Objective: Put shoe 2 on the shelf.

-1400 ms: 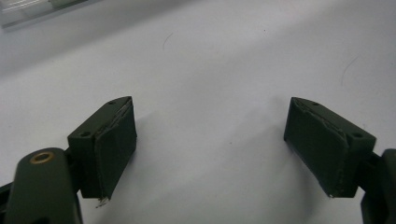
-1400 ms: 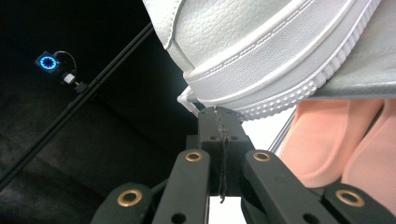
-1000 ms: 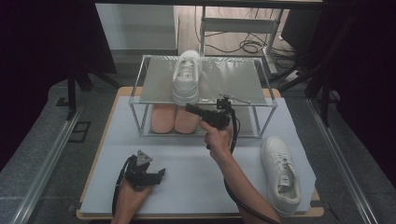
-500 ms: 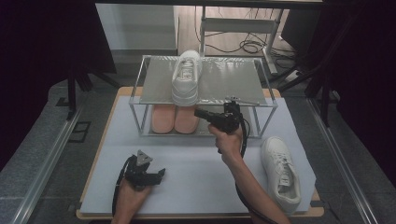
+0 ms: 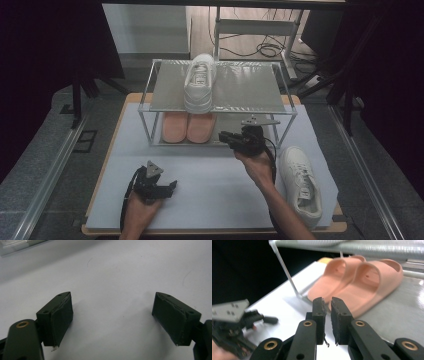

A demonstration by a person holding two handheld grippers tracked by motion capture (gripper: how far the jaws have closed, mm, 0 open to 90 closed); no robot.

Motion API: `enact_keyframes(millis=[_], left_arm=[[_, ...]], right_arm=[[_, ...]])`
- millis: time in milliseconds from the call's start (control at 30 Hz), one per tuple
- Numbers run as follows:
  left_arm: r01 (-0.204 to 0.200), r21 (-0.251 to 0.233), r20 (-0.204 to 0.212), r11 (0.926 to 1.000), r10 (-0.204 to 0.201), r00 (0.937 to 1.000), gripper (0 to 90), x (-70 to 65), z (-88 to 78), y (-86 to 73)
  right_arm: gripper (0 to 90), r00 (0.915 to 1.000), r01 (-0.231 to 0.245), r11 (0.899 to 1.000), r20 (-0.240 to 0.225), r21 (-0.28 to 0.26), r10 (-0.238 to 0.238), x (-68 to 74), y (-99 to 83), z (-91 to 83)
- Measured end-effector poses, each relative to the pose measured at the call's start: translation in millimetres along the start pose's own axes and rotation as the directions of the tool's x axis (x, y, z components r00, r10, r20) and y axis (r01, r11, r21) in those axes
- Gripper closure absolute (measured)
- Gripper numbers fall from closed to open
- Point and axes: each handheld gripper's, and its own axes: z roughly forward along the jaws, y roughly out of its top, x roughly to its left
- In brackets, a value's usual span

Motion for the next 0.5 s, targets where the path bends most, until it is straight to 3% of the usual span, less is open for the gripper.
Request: enact_keyframes(millis=[233, 500], left_arm=[[0.000, 0.000, 0.000, 1.0000, 0.000, 1.0000, 17.1, 0.0, -0.1, 0.0], [0.000, 0.000, 0.000, 1.0000, 0.000, 1.0000, 17.1, 0.0, 0.0, 0.0]], right_arm=[[80.3, 0.9967, 0.053, 0.995, 0.056, 0.082, -0.058, -2.3, -15.8, -14.3], [80.1, 0.9893, 0.053, 0.987, 0.127, 0.151, -0.072, -12.9, -32.9, -38.1]])
